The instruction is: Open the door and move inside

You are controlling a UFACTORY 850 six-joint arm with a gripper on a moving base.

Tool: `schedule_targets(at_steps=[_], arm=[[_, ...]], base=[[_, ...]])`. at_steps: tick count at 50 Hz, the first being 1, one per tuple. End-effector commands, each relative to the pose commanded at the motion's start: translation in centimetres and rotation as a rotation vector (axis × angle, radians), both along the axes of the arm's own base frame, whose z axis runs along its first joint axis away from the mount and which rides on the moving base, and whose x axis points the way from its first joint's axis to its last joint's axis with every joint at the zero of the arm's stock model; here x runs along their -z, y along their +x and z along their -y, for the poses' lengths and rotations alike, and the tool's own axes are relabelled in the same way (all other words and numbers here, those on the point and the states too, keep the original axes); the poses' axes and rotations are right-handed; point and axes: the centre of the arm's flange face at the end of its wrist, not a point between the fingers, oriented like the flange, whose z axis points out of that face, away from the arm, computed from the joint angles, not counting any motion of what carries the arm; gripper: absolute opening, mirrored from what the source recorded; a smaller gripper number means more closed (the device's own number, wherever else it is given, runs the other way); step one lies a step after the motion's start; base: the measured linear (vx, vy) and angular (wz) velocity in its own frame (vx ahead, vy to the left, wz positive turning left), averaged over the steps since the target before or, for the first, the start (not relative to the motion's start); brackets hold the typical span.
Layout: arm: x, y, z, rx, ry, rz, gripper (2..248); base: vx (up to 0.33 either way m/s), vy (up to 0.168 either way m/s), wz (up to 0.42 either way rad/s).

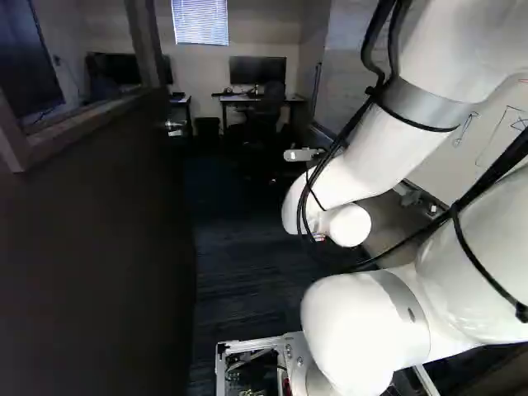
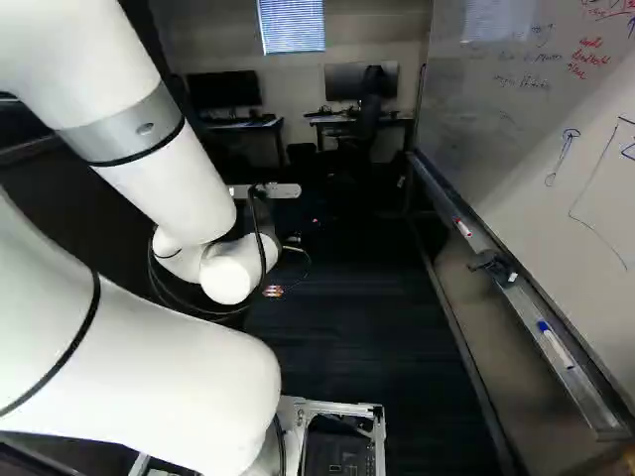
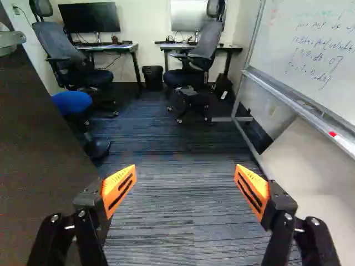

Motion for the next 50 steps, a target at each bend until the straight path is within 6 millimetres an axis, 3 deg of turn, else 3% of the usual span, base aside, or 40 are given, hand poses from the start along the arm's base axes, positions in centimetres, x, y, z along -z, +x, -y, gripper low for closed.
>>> schedule_targets(at_steps=[50], arm=[[0.0, 0.0, 0.0, 0.0, 0.0, 0.0, 247]], base=[[0.198, -0.025, -0.001]])
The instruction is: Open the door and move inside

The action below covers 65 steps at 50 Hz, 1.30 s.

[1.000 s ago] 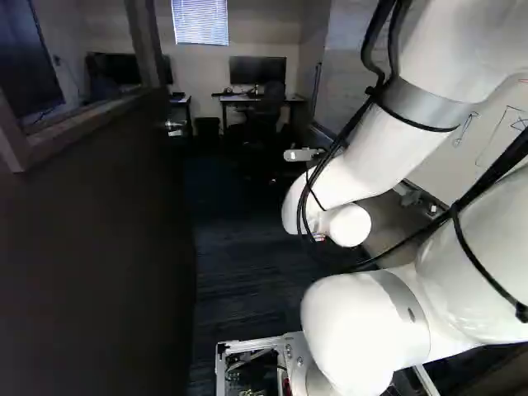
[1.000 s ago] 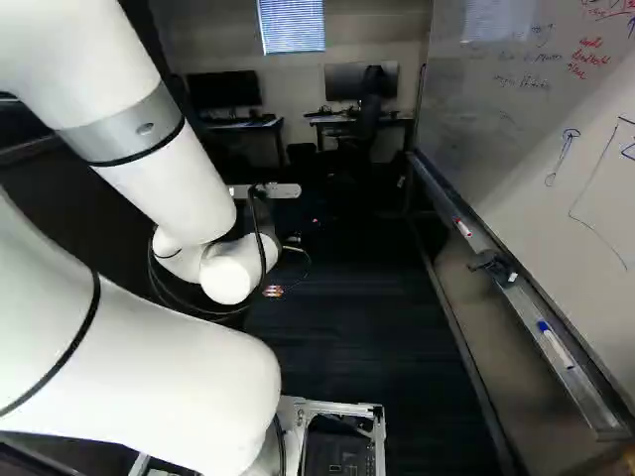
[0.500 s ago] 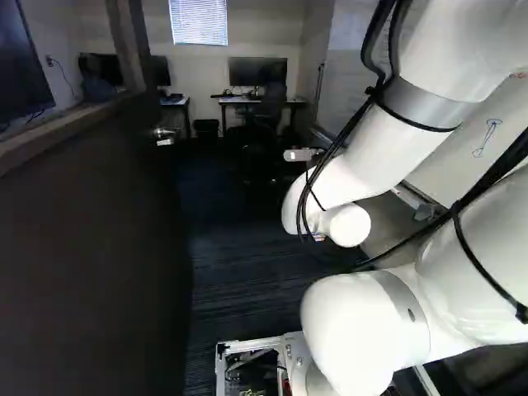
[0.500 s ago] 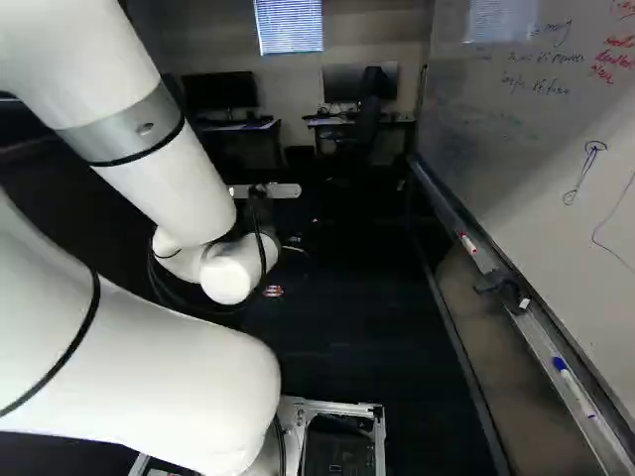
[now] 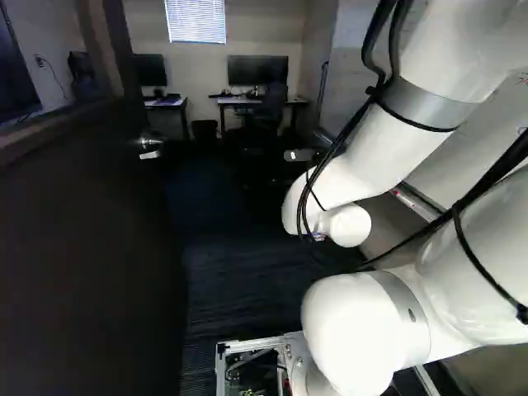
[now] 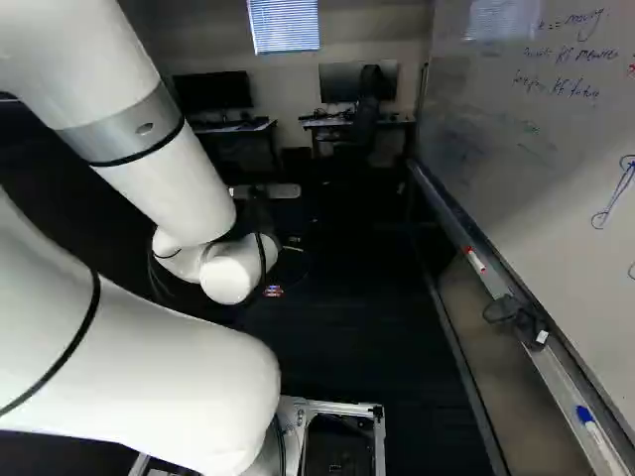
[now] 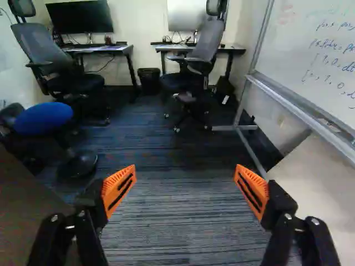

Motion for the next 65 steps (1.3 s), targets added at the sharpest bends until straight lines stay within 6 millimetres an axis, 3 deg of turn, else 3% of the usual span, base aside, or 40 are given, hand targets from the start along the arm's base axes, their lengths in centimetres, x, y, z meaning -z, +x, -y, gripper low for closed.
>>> schedule_targets(at_steps=[65], arm=[[0.0, 0.0, 0.0, 0.0, 0.0, 0.0, 247]], base=[[0.228, 0.004, -0.02]])
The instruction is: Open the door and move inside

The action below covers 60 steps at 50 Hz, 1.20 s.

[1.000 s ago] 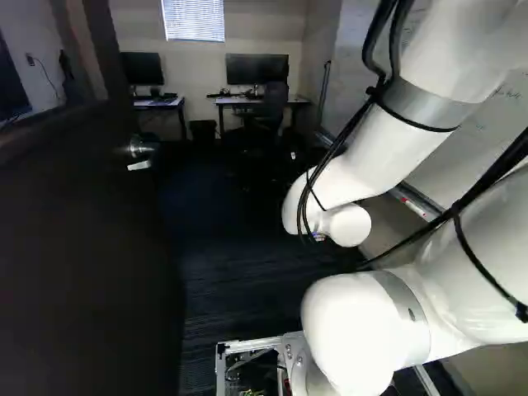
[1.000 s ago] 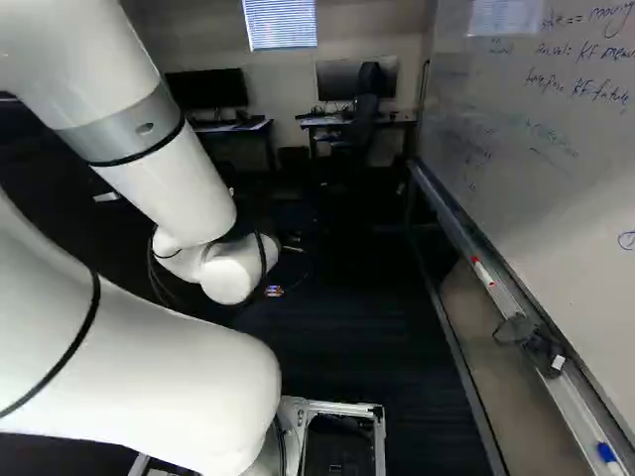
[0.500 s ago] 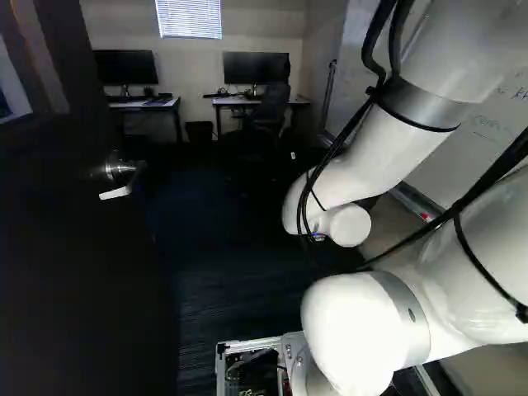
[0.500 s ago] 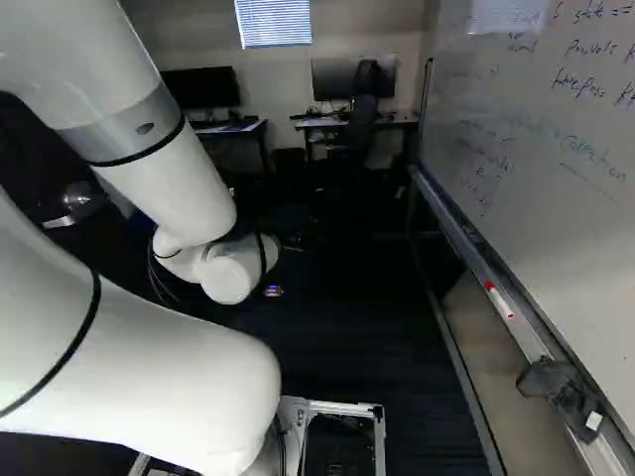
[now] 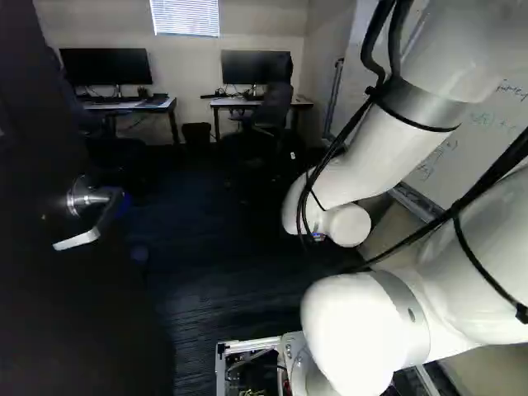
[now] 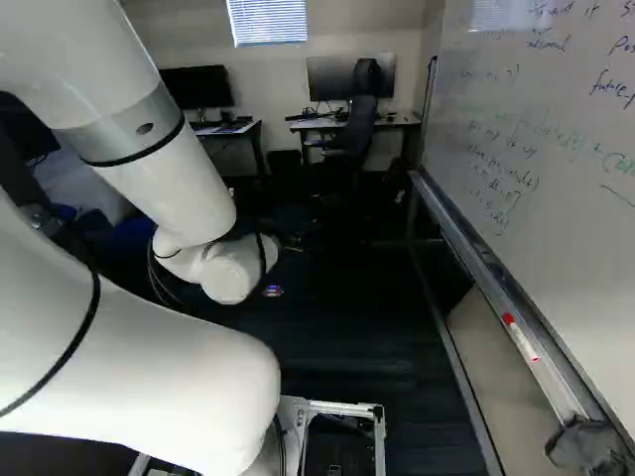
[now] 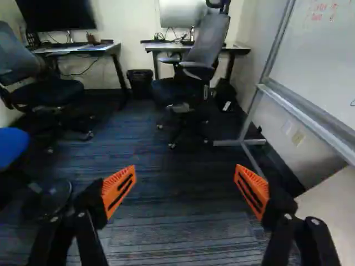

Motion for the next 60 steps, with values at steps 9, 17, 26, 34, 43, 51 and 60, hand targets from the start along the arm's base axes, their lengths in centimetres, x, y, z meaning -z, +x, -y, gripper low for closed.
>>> schedule_targets(at_steps=[9, 17, 26, 34, 43, 51, 60], arm=[[0.0, 0.0, 0.0, 0.0, 0.0, 0.0, 247], [0.0, 0.0, 0.0, 0.0, 0.0, 0.0, 247], [0.0, 0.0, 0.0, 0.0, 0.0, 0.0, 247], [0.0, 0.0, 0.0, 0.0, 0.0, 0.0, 247], [0.0, 0.0, 0.0, 0.0, 0.0, 0.0, 247], [0.0, 0.0, 0.0, 0.0, 0.0, 0.0, 247], [0.0, 0.0, 0.0, 0.0, 0.0, 0.0, 247]], base=[[0.221, 0.005, -0.013], [0.217, 0.003, -0.014], [0.211, 0.003, -0.014], [0.182, 0.008, -0.005], [0.067, 0.002, -0.004], [-0.02, -0.004, -0.001], [0.0, 0.0, 0.0]])
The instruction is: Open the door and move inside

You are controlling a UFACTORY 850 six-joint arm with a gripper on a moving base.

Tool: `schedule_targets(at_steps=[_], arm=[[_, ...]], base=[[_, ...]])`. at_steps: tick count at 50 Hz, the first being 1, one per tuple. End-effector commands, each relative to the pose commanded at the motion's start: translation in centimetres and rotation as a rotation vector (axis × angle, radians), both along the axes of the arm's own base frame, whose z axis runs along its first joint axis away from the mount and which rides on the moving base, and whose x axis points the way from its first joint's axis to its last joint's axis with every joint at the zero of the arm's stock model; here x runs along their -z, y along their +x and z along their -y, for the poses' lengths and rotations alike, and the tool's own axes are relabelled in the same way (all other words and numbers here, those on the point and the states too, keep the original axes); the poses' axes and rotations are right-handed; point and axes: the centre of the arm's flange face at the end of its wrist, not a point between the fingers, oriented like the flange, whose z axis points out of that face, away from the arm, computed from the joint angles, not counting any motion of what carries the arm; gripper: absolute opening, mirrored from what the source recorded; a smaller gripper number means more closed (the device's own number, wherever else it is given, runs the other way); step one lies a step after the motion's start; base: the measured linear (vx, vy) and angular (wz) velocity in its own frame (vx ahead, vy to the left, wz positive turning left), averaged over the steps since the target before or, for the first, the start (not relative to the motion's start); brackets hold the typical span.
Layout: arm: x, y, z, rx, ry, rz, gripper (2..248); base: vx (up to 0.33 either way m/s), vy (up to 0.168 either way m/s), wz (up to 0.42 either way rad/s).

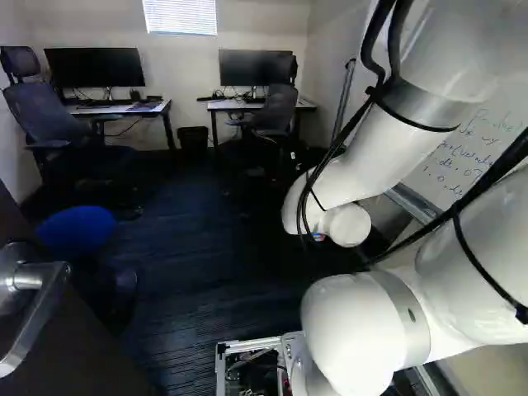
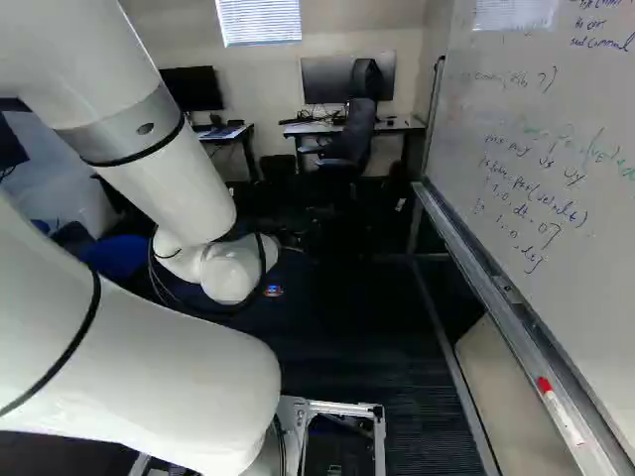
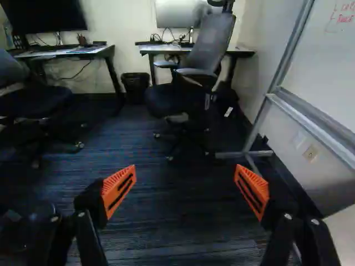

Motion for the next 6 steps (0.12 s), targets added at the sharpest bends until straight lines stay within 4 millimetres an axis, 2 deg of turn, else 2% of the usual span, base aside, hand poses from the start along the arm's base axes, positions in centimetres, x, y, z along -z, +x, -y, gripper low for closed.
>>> schedule_targets(at_steps=[6], arm=[[0.0, 0.0, 0.0, 0.0, 0.0, 0.0, 247]], base=[[0.0, 0.0, 0.0]])
